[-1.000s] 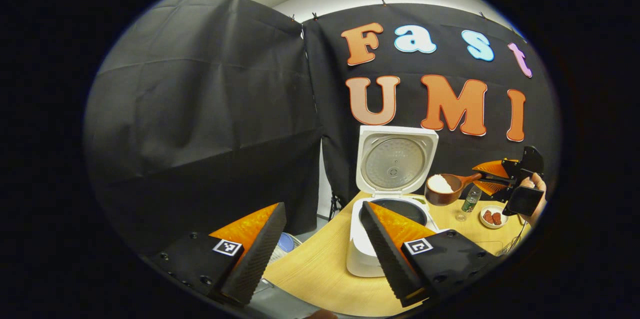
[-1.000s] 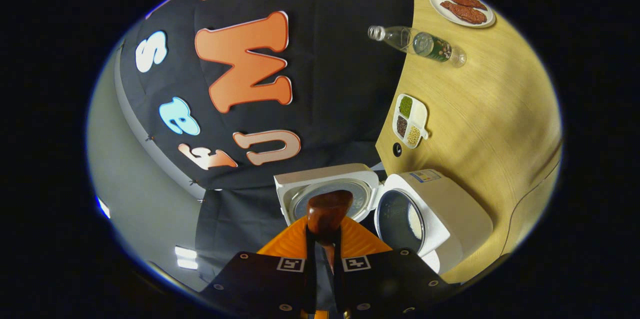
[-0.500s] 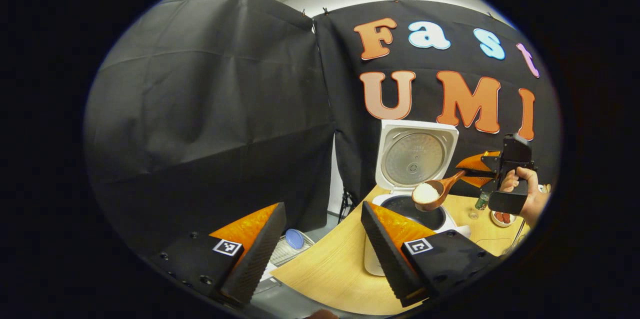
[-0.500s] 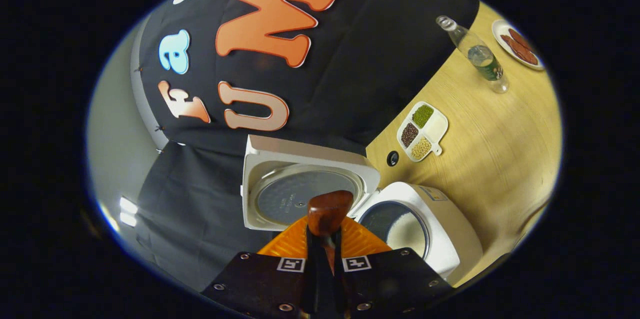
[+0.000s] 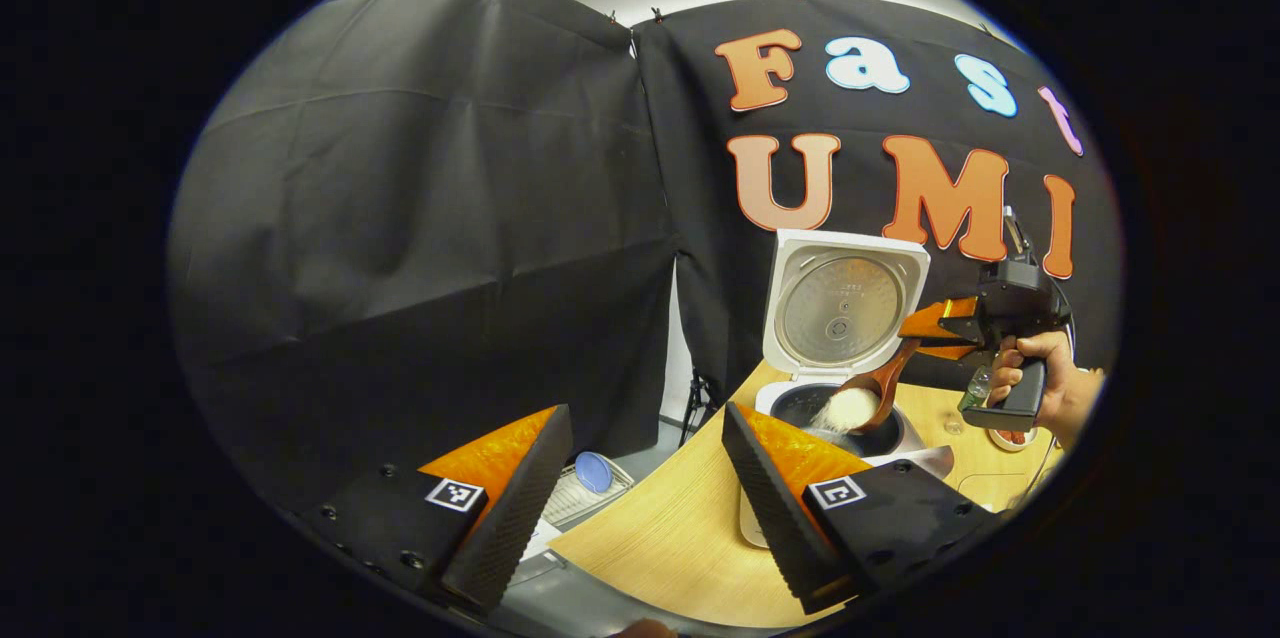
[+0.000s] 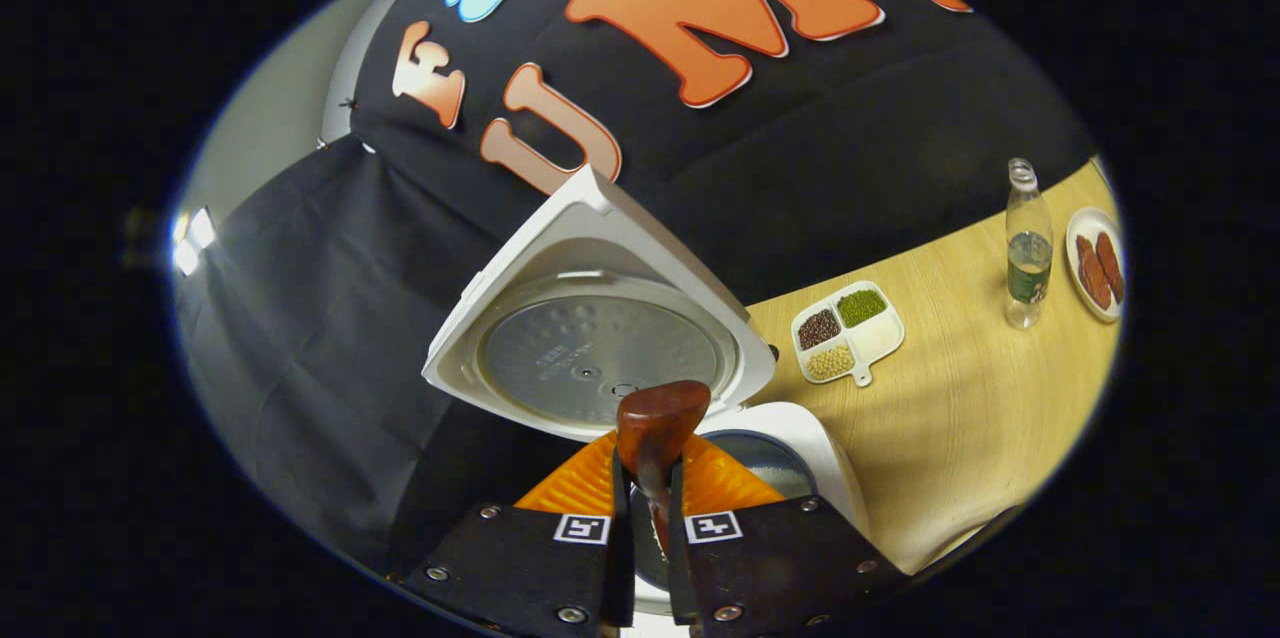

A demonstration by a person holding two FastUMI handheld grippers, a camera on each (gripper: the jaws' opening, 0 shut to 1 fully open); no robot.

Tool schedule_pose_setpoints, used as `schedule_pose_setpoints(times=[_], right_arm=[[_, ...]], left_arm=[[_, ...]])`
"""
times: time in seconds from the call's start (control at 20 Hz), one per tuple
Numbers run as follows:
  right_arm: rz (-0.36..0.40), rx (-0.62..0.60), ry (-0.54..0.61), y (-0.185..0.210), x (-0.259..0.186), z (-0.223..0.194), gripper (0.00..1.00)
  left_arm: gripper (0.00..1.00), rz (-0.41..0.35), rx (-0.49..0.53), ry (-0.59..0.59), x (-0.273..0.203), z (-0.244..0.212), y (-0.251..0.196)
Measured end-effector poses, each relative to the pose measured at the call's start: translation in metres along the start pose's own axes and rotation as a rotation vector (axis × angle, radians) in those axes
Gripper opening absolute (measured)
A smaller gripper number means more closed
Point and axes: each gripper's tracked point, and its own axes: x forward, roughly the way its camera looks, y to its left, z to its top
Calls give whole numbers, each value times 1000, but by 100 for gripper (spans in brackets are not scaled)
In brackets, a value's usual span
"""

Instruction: Close the left gripper, press the button to open the rice cooker; take a wooden spoon from the chopstick holder with the right hand, scoop a spoonful of rice and pour it into the rice cooker, then put the wooden spoon back into the chopstick holder.

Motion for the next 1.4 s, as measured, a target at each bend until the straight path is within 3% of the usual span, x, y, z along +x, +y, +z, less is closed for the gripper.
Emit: schedule_pose_setpoints(times=[0.4,1.05,1.15,1.2,1.4], right_arm=[[14,-171,-35,23,-3,8,13],[35,-592,-121,71,-9,18,13],[40,-653,-130,80,-9,17,8],[51,-670,-129,84,-8,16,13],[71,-729,-126,88,-7,11,13]], left_arm=[[99,1,-4,5,-6,-4,-2],[98,-3,11,-4,-16,-2,-8],[99,-2,9,-4,-16,-2,-6],[98,-2,8,-3,-16,-3,-5],[98,0,4,2,-16,-6,-4]])
